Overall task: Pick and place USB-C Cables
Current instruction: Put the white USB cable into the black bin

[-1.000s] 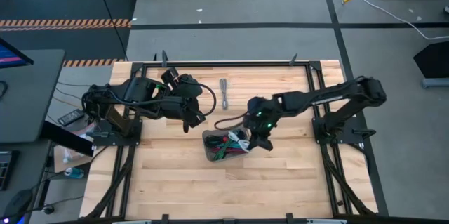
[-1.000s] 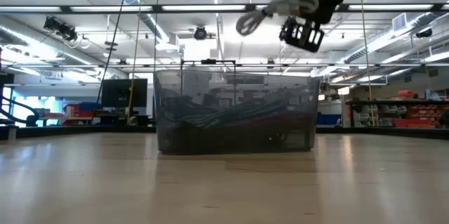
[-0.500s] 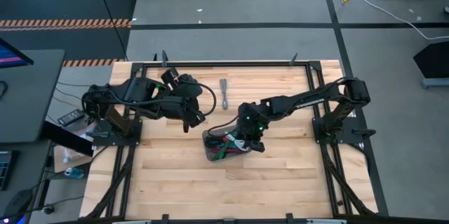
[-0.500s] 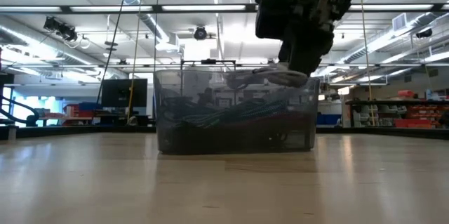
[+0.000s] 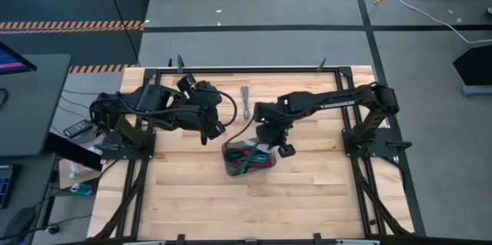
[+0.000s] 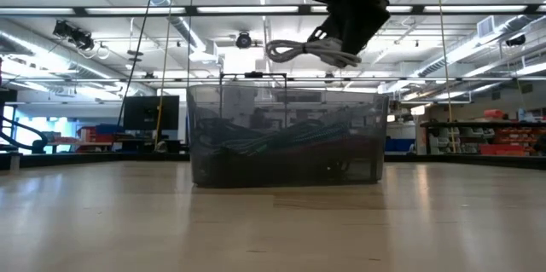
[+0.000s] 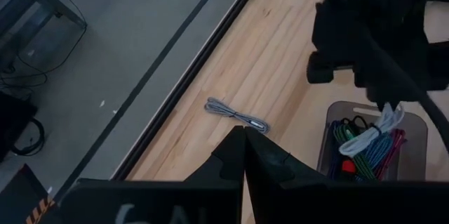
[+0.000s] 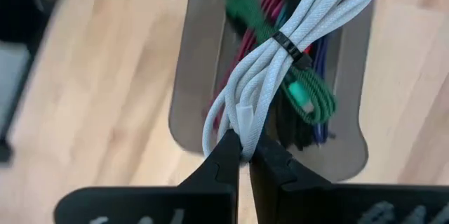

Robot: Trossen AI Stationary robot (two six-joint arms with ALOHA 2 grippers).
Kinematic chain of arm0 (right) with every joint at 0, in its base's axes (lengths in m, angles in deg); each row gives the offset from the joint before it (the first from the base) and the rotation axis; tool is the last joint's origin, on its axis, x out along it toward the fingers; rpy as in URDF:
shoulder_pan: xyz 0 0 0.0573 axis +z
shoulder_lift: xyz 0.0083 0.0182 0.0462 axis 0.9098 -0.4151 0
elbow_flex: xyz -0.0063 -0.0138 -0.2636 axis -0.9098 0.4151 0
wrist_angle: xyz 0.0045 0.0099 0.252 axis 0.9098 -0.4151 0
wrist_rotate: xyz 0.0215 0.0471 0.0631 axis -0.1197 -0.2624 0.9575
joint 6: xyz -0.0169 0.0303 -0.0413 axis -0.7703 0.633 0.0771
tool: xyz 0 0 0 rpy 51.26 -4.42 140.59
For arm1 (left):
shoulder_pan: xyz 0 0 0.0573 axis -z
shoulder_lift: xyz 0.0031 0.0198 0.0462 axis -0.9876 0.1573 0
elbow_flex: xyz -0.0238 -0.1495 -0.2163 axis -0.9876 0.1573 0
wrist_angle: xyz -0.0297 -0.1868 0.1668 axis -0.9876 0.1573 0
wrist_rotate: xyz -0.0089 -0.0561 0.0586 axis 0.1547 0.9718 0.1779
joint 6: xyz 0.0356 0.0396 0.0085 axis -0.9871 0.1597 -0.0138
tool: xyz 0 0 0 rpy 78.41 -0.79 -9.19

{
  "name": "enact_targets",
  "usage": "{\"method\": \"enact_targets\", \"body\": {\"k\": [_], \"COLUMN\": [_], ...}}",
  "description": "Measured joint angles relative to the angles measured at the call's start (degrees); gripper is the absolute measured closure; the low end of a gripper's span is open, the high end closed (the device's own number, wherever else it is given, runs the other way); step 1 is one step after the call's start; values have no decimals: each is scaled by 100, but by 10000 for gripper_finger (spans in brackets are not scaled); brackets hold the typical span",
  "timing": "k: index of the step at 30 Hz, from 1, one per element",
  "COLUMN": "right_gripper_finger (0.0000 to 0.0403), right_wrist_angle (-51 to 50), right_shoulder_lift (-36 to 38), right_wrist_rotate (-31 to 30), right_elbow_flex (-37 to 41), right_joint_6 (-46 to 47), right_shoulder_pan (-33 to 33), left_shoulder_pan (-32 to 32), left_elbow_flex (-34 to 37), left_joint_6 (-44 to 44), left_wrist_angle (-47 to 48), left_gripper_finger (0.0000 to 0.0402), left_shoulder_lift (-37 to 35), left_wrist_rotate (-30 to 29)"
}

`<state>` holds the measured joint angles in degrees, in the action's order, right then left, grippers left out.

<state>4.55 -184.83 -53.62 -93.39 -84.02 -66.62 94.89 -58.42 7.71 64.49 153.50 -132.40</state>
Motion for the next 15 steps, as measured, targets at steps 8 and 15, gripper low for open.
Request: {"method": "enact_targets", "body": {"k": [8,15], "right_gripper_finger": [386,386], "right_wrist_angle": [-1373,-1556], "right_shoulder_lift": [-1049,-1805], "right_wrist_rotate": [-233,-95], "right_elbow_flex": [-1250,-2288], "right_joint_6": [-1248,-1982], "right_shoulder_pan": [96,316], "left_shoulder_pan": [0,0], "left_elbow_flex": [0,0], "left_joint_6": [135,135], "left_wrist_angle": [-59,-71], "left_gripper_finger": [388,388], "left_shoulder_lift": [0,0], "left_wrist_rotate": [0,0]}}
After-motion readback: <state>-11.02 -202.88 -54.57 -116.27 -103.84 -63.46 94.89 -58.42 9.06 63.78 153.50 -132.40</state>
